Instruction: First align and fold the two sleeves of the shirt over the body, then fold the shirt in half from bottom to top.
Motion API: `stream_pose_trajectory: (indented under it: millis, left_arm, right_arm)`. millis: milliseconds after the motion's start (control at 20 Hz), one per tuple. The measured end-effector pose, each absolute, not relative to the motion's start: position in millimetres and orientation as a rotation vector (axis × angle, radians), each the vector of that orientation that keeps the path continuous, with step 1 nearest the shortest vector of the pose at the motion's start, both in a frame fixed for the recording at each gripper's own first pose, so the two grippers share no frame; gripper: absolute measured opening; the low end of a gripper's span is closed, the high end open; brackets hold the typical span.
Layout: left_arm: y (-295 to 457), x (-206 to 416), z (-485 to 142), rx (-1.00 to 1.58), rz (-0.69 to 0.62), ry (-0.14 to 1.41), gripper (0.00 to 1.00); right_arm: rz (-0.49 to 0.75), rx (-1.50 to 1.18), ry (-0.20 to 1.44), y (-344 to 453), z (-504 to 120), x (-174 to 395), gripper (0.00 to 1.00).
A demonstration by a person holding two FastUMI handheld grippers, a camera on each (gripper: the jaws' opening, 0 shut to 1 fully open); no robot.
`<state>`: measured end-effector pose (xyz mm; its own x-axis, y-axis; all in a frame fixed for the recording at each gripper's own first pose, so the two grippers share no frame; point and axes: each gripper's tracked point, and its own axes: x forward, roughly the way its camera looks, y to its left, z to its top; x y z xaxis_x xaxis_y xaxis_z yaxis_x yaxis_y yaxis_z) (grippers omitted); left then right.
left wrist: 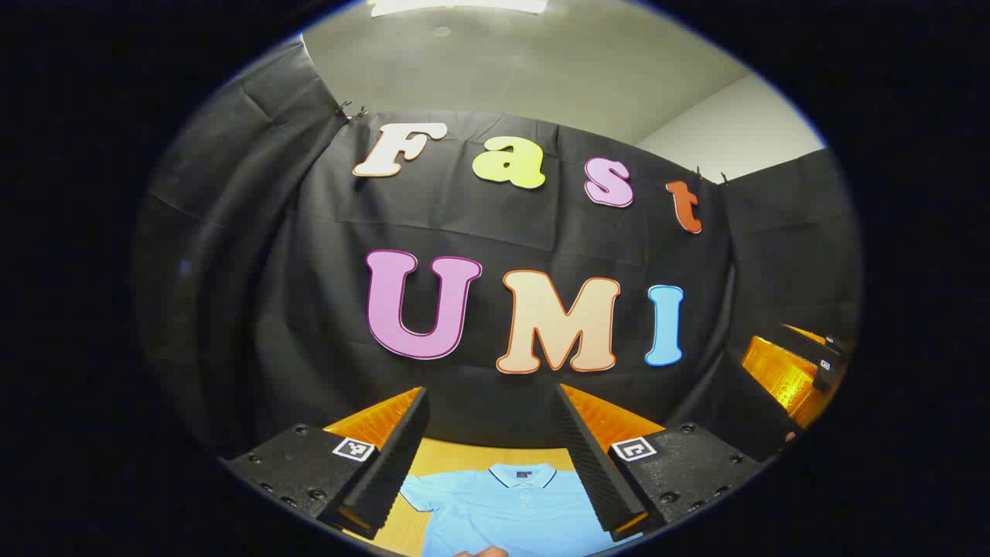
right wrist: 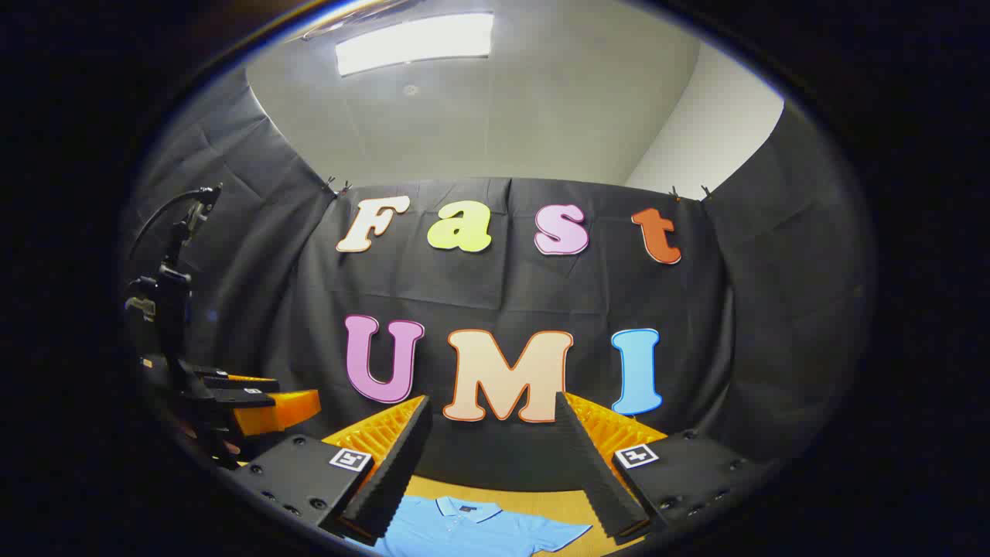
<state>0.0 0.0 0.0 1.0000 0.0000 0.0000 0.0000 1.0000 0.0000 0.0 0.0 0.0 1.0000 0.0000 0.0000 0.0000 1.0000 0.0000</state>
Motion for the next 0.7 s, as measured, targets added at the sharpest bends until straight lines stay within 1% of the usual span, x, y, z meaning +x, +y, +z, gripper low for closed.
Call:
stream_pose_trajectory:
  millis: [50, 100, 200, 300, 450, 500, 700]
  left_arm:
    - [-1, 1, -3, -0.005, -0.002, 0.007, 0.94]
    - [-3, 2, -4, -0.007, -0.003, 0.01, 0.94]
    - [-4, 5, -6, -0.007, 0.0, 0.016, 0.95]
    - [-6, 5, -5, -0.003, -0.003, 0.018, 0.95]
    - [-10, 8, -4, 0.012, -0.01, 0.012, 0.94]
    - [-11, 8, -3, 0.018, -0.013, 0.009, 0.95]
    - [-15, 8, 1, 0.035, -0.023, -0.002, 0.95]
  right_arm:
    - [-0.003, -0.005, 0.006, -3, -2, 3, 0.99]
    - [-0.008, -0.009, 0.008, -5, -4, 4, 0.98]
    - [-0.014, -0.008, 0.013, -11, -7, 7, 0.99]
    - [-0.023, -0.007, 0.021, -16, -10, 9, 0.98]
    - [-0.053, -0.036, 0.055, -27, -19, 11, 0.98]
    - [-0.059, -0.042, 0.072, -29, -25, 11, 0.99]
    - [-0.068, -0.041, 0.104, -33, -35, 12, 0.98]
